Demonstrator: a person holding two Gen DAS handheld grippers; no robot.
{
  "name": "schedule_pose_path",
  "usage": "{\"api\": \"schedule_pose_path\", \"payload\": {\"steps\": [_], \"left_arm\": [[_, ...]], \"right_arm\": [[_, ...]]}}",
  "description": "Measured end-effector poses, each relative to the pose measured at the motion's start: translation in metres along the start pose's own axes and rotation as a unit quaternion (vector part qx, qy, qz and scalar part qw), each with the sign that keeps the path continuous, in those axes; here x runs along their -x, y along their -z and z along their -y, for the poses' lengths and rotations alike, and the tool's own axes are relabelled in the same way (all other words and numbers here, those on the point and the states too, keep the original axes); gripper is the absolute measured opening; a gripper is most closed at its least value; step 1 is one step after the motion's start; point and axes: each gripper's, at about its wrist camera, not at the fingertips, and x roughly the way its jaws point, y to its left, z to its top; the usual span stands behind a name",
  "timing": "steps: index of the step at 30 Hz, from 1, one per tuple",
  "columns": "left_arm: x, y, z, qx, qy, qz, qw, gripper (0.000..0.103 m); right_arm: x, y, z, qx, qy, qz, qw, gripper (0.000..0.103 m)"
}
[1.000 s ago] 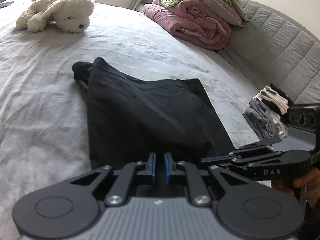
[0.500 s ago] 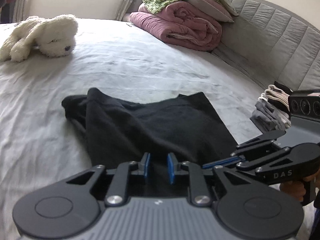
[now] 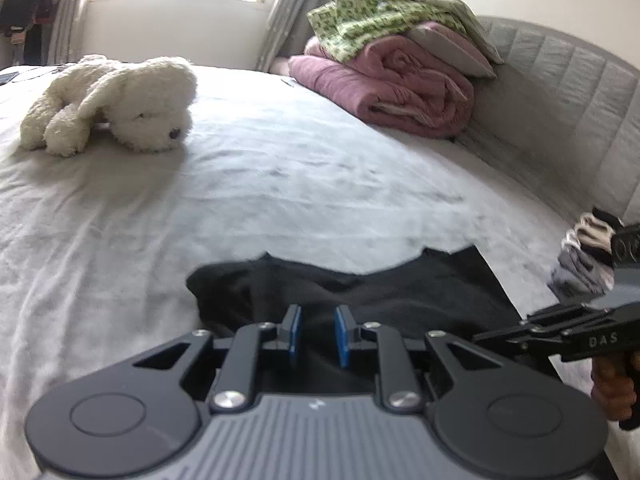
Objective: Fold clothes
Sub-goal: 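Lift the shirt end with both grippers and fold it toward the plush dog, then lower the folded end onto the shirt with both grippers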
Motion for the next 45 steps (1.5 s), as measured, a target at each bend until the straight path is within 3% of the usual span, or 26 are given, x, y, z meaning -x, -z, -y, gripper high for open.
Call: {"api": "schedule_pose_path", "payload": {"steps": [9, 18, 21, 23, 24, 27, 29, 31, 39, 41, 45], "left_arm": [[-0.011, -0.009, -0.009, -0.005, -0.018, 0.014, 0.9997, 0.019], [-0.019, -0.013, -0.012, 0.000, -0.032, 0.032, 0.9990, 0.019], [-0.016, -0.014, -0.009, -0.010, -0.022, 0.032, 0.9992, 0.019], [-0.013, -0.014, -0.006, -0.018, -0.014, 0.031, 0.9993, 0.019], [-0.012, -0.015, -0.005, -0.022, -0.010, 0.030, 0.9993, 0.019], [-0.008, -0.015, -0.001, -0.034, 0.003, 0.029, 0.9990, 0.019], [-0.006, -0.015, 0.002, -0.042, 0.011, 0.028, 0.9987, 0.021], [-0.004, -0.016, 0.004, -0.050, 0.019, 0.027, 0.9982, 0.023], [-0.019, -0.010, 0.009, -0.080, -0.052, 0.019, 0.9952, 0.023], [-0.014, -0.011, 0.009, -0.079, -0.055, 0.022, 0.9952, 0.022], [0.008, -0.011, 0.014, -0.088, -0.050, 0.031, 0.9943, 0.024]], "right_arm": [[-0.011, -0.015, 0.015, -0.004, 0.019, 0.023, 1.000, 0.002], [-0.010, -0.014, 0.024, -0.024, 0.067, 0.049, 0.996, 0.000], [-0.008, -0.012, 0.021, -0.027, 0.082, 0.055, 0.995, 0.000], [-0.005, -0.013, 0.020, -0.027, 0.085, 0.063, 0.994, 0.006], [-0.003, -0.014, 0.019, -0.026, 0.084, 0.068, 0.994, 0.015], [-0.002, -0.014, 0.025, -0.032, 0.097, 0.073, 0.992, 0.016], [-0.003, -0.013, 0.031, -0.037, 0.108, 0.074, 0.991, 0.015], [-0.003, -0.013, 0.036, -0.042, 0.119, 0.075, 0.989, 0.002], [-0.001, -0.011, 0.041, -0.067, 0.123, 0.080, 0.987, 0.000], [0.000, -0.011, 0.040, -0.070, 0.123, 0.082, 0.987, 0.000], [0.007, -0.015, 0.037, -0.064, 0.119, 0.088, 0.987, 0.014]]}}
